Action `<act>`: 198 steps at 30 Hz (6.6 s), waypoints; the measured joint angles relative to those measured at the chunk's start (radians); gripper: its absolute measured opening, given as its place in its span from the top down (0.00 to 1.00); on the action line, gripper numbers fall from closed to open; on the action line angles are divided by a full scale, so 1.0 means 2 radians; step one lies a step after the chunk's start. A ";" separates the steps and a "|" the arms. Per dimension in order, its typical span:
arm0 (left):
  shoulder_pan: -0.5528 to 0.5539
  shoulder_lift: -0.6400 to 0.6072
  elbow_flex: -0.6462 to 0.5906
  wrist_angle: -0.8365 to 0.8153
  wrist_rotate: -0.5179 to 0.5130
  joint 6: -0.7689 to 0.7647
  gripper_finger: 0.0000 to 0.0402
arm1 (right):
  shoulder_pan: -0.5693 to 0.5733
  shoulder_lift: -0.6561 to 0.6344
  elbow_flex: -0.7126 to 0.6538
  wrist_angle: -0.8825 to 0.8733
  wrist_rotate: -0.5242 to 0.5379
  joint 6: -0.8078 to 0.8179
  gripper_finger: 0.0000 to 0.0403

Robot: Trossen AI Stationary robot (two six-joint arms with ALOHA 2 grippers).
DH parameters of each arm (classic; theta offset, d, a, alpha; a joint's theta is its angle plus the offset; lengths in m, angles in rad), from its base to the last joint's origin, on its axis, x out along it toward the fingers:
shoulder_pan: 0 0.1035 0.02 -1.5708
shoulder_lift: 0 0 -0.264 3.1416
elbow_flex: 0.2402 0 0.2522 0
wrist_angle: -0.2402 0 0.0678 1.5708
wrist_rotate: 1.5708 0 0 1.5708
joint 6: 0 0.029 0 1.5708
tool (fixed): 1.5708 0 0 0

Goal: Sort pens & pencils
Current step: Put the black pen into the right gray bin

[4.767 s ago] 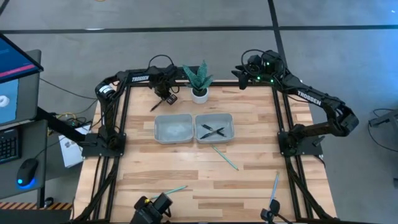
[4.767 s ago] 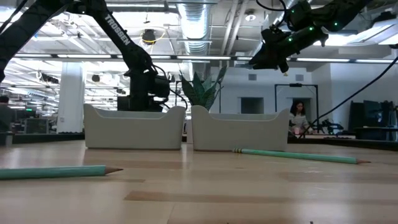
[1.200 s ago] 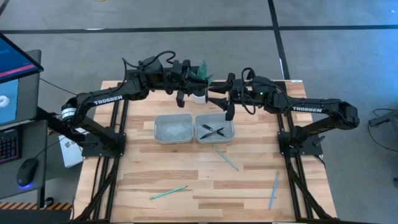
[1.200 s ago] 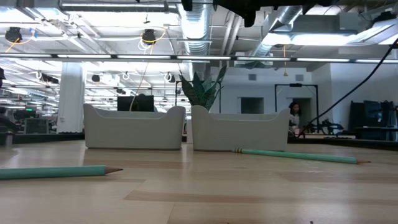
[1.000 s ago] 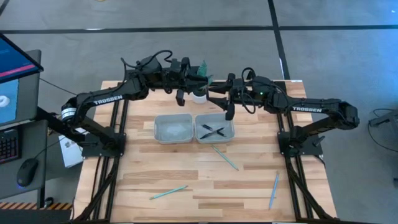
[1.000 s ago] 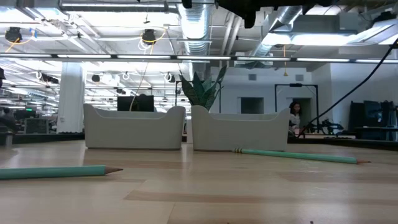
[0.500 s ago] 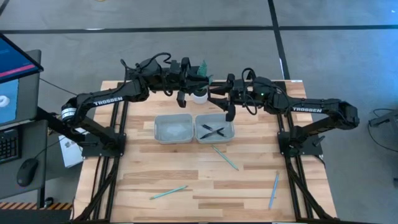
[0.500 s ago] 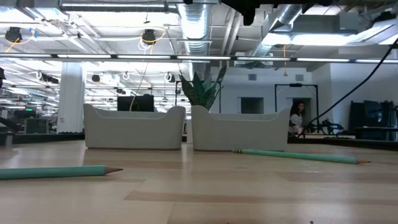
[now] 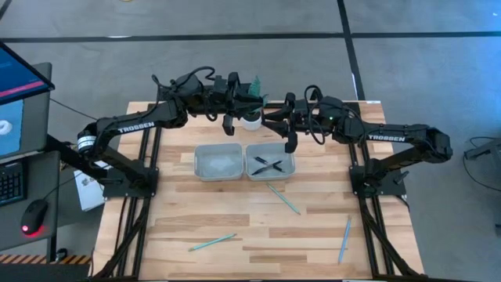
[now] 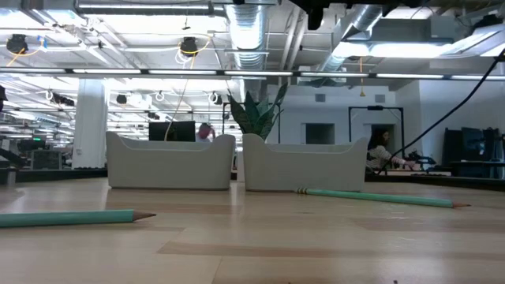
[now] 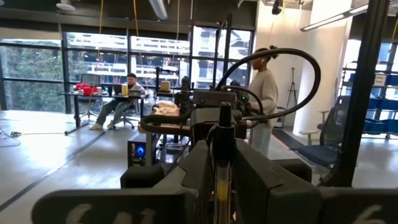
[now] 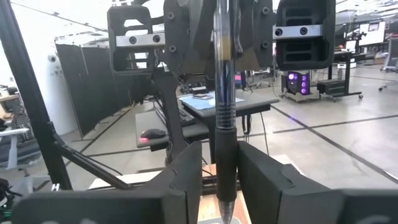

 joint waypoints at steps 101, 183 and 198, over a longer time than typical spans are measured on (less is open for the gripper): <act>0.021 -0.139 0.003 -0.373 -0.144 0.143 0.58 | -0.006 0.188 0.000 -0.335 -0.053 0.013 0.85; 0.020 -0.139 0.002 -0.475 -0.158 0.107 0.58 | 0.007 0.247 0.147 -0.447 0.041 -0.013 0.78; 0.020 -0.139 0.002 -0.473 -0.158 0.099 0.58 | 0.004 0.201 0.068 -0.446 0.043 -0.001 0.78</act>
